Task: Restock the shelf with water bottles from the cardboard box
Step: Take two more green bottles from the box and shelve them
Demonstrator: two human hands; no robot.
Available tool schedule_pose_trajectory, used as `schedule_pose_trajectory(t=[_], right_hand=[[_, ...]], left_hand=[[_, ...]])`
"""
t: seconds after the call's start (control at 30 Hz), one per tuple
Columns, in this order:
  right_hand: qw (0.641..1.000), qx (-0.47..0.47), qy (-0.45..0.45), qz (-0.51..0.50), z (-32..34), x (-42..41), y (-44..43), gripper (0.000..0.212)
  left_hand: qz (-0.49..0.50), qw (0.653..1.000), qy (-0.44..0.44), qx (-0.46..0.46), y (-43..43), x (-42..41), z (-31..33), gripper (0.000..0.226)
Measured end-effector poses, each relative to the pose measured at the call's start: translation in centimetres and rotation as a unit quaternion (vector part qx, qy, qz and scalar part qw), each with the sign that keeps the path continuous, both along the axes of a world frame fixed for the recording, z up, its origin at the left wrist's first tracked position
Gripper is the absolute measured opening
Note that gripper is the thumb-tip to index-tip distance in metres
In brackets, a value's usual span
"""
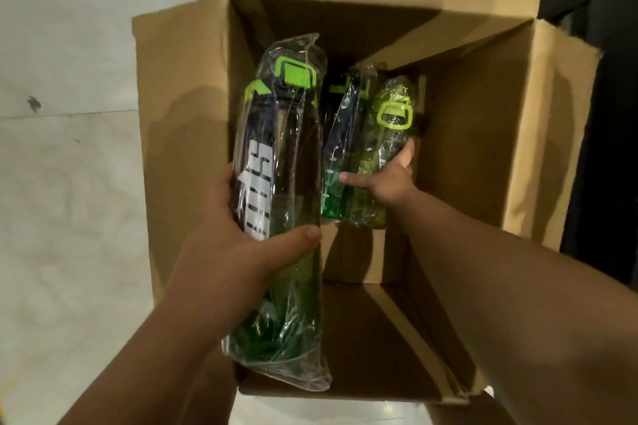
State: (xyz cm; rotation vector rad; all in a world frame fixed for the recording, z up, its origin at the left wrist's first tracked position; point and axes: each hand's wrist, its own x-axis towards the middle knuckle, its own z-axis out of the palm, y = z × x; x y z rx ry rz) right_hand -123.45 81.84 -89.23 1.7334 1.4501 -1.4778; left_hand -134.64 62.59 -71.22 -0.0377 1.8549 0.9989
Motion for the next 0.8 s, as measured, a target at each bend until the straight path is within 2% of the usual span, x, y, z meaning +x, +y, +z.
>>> schedule_pose_trajectory(t=[0.1, 0.17, 0.27, 0.47, 0.67, 0.8], right_hand=[[1.000, 0.009, 0.014, -0.025, -0.9, -0.2, -0.1, 0.154], [0.999, 0.010, 0.021, -0.037, -1.3, 0.2, 0.0, 0.152], [0.999, 0.010, 0.024, -0.036, -1.0, 0.9, 0.1, 0.148], [0.993, 0.015, 0.109, -0.051, 2.3, 2.5, -0.4, 0.134], [0.990, 0.038, 0.133, -0.032, 9.7, 3.7, -0.1, 0.121], [0.991, 0.070, 0.113, 0.003, 18.6, 4.3, 0.7, 0.121]], left_hand=[[0.003, 1.000, -0.002, 0.012, 0.4, -0.2, -0.1, 0.089], [-0.001, 1.000, 0.003, 0.020, 0.8, -0.3, -0.1, 0.089], [-0.015, 0.999, 0.010, 0.028, 1.0, 0.0, -0.1, 0.091], [-0.036, 0.999, 0.009, 0.028, 1.2, 0.4, 0.3, 0.106], [-0.013, 0.999, 0.022, 0.027, 2.3, 1.5, 0.6, 0.104], [-0.006, 0.996, 0.071, 0.051, 3.0, 1.7, 5.2, 0.097]])
